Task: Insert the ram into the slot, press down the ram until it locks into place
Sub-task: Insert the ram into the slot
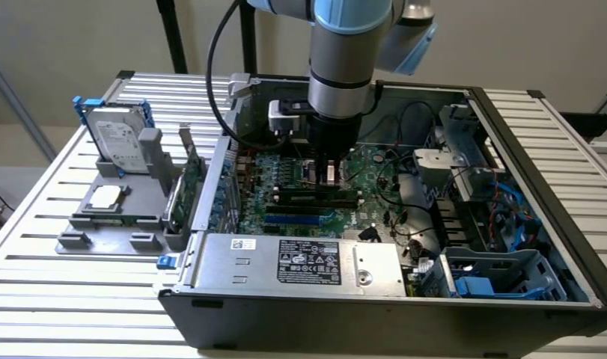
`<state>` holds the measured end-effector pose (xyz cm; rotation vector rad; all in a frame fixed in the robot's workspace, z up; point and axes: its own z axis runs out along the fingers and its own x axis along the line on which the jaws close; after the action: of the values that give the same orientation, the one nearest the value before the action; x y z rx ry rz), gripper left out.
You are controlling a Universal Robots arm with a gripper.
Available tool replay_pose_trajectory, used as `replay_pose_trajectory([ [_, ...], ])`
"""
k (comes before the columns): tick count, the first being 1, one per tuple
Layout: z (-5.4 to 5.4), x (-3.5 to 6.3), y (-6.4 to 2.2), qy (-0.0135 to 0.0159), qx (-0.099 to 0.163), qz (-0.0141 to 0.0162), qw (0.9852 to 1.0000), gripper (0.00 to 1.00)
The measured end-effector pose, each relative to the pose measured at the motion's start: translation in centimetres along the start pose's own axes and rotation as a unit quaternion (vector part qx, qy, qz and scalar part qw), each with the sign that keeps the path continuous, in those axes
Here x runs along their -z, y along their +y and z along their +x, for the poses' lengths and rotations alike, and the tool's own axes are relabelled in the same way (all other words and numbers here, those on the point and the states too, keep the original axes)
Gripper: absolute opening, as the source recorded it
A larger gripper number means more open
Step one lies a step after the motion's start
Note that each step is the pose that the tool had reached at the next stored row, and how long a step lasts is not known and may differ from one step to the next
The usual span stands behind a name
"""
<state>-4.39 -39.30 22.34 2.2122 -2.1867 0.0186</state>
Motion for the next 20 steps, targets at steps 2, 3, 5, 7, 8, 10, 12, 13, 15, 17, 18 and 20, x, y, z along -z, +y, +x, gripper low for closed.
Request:
replay_pose_trajectory([
  [2, 0.0, 0.0, 0.0, 0.0, -0.001, 0.0, 1.0, 0.13],
  [3, 0.0, 0.0, 0.0, 0.0, -0.002, 0.0, 1.0, 0.13],
  [5, 0.0, 0.0, 0.0, 0.0, -0.003, -0.0001, 1.0, 0.13],
  [7, 0.0, 0.0, 0.0, 0.0, -0.003, 0.0, 1.0, 0.13],
  [8, 0.0, 0.0, 0.01, 0.0, -0.004, 0.0, 1.0, 0.13],
  [10, 0.01, 0.0, 0.06, -0.0001, -0.005, 0.0001, 1.0, 0.13],
  [12, 0.03, 0.0, 0.08, -0.0001, -0.006, 0.0002, 1.0, 0.13],
  [13, 0.04, 0.0, 0.08, -0.0001, -0.006, 0.0002, 1.0, 0.13],
  [15, 0.07, 0.01, 0.09, 0.0, -0.007, 0.0003, 1.0, 0.13],
  [17, 0.09, 0.02, 0.1, 0.0, -0.007, 0.0004, 1.0, 0.13],
  [18, 0.1, 0.02, 0.1, 0.0, -0.008, 0.0004, 1.0, 0.13],
  [20, 0.11, 0.02, 0.09, 0.0, -0.008, 0.0006, 1.0, 0.13],
])
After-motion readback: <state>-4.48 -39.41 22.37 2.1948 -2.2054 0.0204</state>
